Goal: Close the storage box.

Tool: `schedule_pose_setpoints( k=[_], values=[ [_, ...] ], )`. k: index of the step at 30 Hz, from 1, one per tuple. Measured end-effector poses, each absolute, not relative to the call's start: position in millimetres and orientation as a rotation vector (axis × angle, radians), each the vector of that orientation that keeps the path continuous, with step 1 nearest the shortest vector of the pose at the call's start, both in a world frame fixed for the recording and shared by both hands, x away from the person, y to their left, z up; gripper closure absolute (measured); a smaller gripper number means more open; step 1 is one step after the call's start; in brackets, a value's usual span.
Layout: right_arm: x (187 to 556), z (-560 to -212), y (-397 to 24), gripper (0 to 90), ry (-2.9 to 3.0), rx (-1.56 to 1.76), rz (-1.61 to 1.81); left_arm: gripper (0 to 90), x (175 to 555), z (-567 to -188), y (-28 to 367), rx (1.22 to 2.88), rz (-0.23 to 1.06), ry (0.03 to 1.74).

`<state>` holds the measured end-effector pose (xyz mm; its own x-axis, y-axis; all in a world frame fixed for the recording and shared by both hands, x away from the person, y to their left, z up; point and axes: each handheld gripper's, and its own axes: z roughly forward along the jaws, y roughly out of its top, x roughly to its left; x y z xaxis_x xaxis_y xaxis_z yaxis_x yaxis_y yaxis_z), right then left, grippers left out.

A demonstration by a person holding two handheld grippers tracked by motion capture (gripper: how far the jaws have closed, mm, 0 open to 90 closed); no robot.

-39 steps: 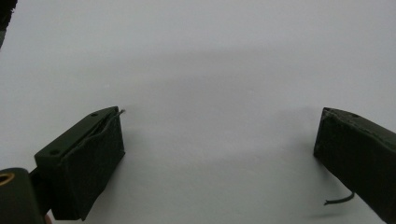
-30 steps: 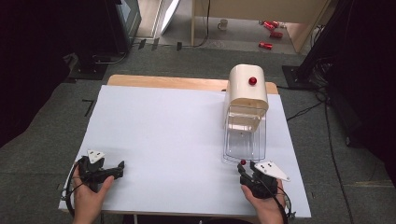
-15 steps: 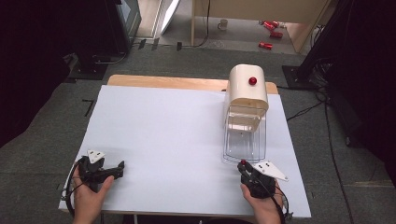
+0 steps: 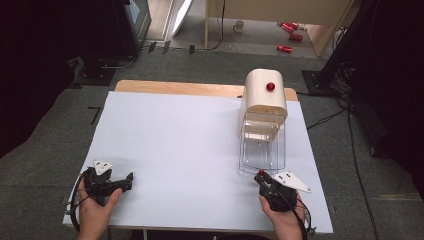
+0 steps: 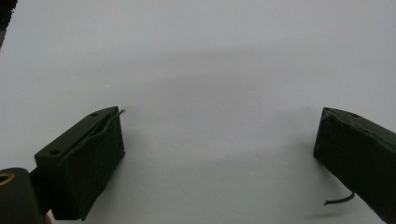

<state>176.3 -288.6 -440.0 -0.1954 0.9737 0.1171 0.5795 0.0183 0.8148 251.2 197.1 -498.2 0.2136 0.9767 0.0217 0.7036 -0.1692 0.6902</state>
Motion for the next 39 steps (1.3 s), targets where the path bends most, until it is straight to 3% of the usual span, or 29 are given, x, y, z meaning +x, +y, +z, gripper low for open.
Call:
schedule_pose_setpoints(
  k=[39],
  values=[
    [191,-413,-290,76.6,1.773,1.551,1.059,1.6,251,-498,197,1.945,0.644,1.549]
  ],
)
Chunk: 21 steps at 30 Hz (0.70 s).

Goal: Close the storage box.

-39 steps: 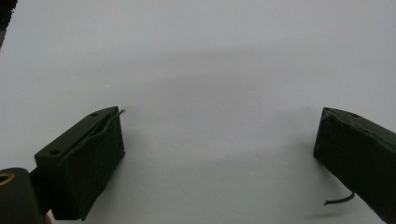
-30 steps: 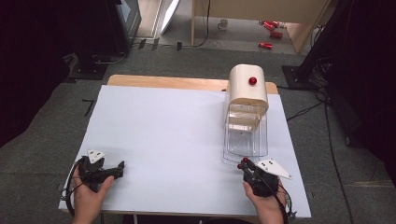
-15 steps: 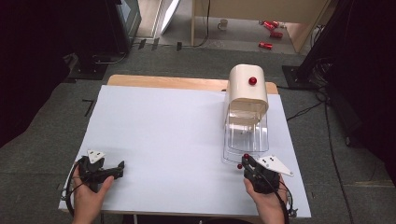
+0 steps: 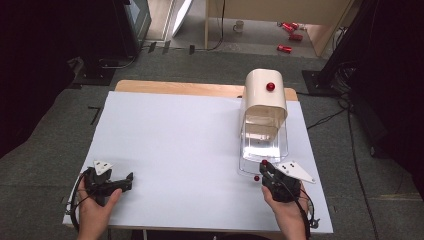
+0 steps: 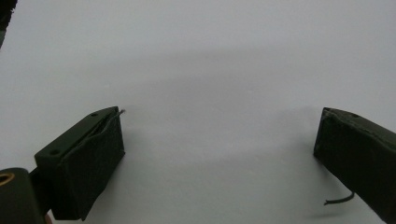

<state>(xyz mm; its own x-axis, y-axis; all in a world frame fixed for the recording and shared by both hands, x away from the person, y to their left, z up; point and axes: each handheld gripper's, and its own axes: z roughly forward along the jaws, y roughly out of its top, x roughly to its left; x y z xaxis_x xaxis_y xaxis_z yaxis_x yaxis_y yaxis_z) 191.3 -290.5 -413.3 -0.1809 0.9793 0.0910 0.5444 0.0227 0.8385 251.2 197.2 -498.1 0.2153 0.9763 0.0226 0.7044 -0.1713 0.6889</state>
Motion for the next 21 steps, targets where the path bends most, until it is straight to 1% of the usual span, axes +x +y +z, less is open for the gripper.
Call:
schedule_pose_setpoints(
  k=[21],
  values=[
    [210,-403,-294,76.8,1.753,1.544,1.041,1.6,251,-498,197,1.945,0.644,1.549]
  ],
)
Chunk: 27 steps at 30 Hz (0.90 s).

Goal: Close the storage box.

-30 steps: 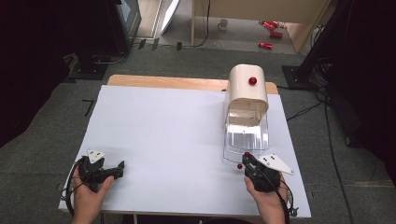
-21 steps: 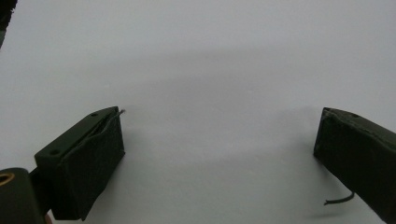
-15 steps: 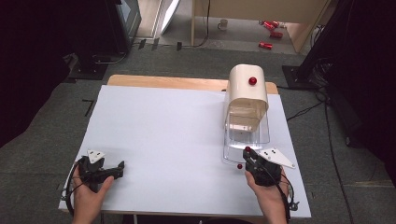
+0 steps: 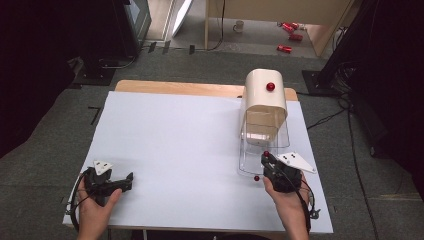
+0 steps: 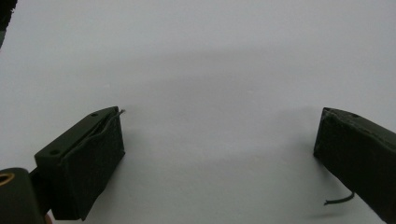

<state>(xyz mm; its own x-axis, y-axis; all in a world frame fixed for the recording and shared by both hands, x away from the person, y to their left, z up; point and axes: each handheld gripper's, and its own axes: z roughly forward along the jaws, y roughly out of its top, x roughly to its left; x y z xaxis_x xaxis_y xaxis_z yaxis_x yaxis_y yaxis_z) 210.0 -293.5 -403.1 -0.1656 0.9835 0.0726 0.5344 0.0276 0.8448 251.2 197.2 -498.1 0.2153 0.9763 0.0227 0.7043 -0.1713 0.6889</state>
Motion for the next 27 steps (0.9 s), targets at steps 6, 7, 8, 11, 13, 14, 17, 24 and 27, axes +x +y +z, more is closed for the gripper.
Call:
schedule_pose_setpoints(
  k=[6,7,8,11,13,14,17,24,27],
  values=[
    [216,-403,-295,76.8,1.752,1.550,1.037,1.6,251,-498,197,1.944,0.645,1.549],
    [217,-403,-295,76.8,1.750,1.555,1.038,1.6,251,-498,197,1.944,0.645,1.550],
    [218,-403,-295,76.8,1.751,1.554,1.037,1.6,251,-498,197,1.944,0.645,1.549],
    [222,-402,-295,76.8,1.751,1.552,1.033,1.6,251,-498,197,1.942,0.645,1.550],
    [225,-401,-295,76.8,1.750,1.556,1.032,1.6,251,-498,197,1.946,0.645,1.549],
    [227,-401,-294,76.8,1.748,1.562,1.033,1.5,251,-498,197,1.944,0.645,1.550],
    [231,-400,-294,76.8,1.749,1.565,1.029,1.6,251,-498,197,1.944,0.645,1.549],
    [241,-399,-294,76.8,1.748,1.568,1.015,1.6,251,-498,197,1.946,0.645,1.549],
    [245,-399,-294,76.8,1.745,1.575,1.013,1.6,251,-498,197,1.945,0.645,1.549]
  ],
)
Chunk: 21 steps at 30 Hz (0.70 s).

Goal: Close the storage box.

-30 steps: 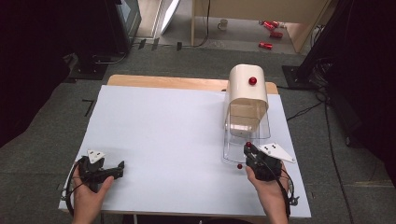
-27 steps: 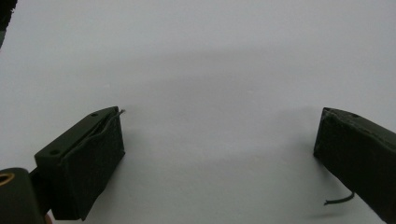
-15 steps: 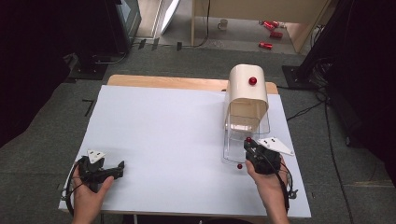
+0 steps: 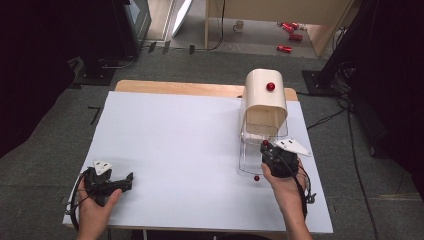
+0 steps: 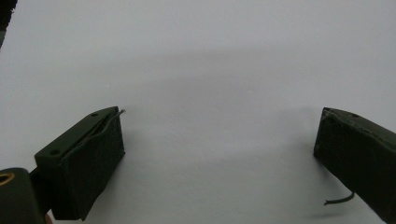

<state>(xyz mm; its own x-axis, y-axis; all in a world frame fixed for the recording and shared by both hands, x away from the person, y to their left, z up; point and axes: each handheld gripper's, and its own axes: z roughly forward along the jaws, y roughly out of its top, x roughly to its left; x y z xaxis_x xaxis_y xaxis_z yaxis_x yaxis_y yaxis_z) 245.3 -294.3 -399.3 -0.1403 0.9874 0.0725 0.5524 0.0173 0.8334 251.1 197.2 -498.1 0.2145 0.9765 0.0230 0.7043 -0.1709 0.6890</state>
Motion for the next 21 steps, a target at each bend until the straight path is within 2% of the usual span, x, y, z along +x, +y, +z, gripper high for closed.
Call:
schedule_pose_setpoints(
  k=[21],
  values=[
    [270,-400,-295,76.9,1.723,1.594,1.003,1.6,251,-498,197,1.945,0.645,1.549]
  ],
)
